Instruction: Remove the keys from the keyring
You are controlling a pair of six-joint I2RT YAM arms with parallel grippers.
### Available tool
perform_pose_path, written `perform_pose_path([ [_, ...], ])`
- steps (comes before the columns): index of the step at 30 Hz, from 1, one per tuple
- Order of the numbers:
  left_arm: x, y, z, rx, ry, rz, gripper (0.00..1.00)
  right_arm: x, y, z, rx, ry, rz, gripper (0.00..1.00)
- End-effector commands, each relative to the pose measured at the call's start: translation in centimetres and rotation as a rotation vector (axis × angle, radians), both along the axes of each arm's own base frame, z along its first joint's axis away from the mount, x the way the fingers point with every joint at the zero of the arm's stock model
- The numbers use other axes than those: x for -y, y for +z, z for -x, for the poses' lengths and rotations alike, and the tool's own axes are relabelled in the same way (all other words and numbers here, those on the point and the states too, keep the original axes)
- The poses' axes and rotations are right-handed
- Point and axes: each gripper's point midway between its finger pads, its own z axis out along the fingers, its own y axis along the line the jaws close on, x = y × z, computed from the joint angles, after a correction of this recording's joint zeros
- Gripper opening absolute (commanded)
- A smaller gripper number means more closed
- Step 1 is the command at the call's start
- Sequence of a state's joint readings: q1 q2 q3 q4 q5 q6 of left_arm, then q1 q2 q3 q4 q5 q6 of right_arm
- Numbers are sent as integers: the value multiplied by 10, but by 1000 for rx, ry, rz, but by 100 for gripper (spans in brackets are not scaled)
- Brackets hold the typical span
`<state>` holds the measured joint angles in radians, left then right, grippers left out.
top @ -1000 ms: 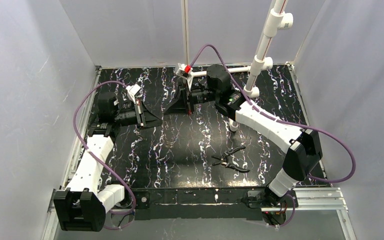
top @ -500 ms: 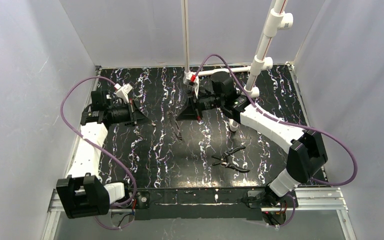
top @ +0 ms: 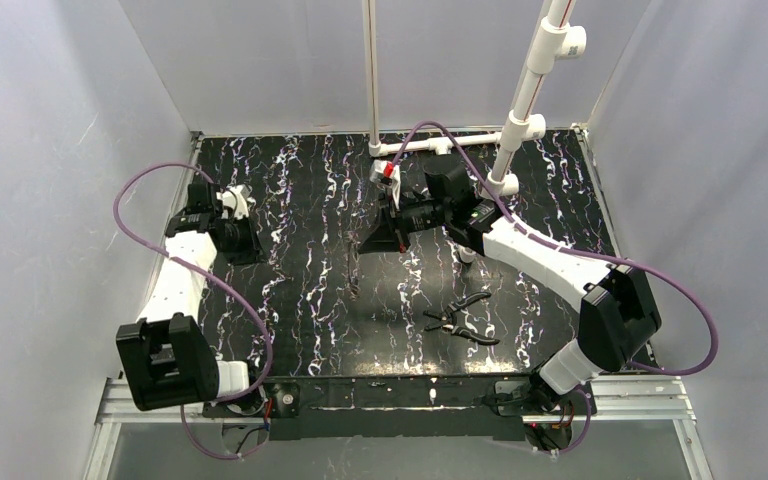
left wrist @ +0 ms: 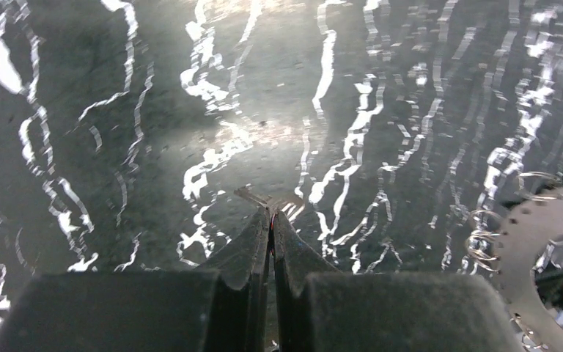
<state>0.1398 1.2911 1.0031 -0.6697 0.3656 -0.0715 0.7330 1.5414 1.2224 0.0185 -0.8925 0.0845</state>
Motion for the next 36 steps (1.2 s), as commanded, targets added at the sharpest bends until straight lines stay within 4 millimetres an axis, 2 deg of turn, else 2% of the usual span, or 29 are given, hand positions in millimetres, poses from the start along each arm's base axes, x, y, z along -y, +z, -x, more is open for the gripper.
perform_pose_path([
  [1,-26,-27,22,-174,120,-108,0,2,20,3,67,15,-62,1],
  [7,-30,-45,39,-301,126,-99,0,1,16,3,59,19,-62,1],
  [10,-38,-54,38,-347,151,-125,0,1,15,2,55,18,-61,1],
  [16,-35,-76,16,-415,143,-66,0,0,14,2,45,15,-62,1],
  [23,-44,-92,-12,-386,171,-89,0,0,5,1,33,5,-46,1],
  [29,-52,-100,-23,-367,164,-131,0,-1,-2,-1,15,-6,-38,1],
  [32,-51,-98,-20,-369,153,-127,16,-1,-6,-2,13,-14,-34,1],
  [36,-47,-82,-20,-335,142,-107,33,-3,-9,-5,1,-34,-32,1],
])
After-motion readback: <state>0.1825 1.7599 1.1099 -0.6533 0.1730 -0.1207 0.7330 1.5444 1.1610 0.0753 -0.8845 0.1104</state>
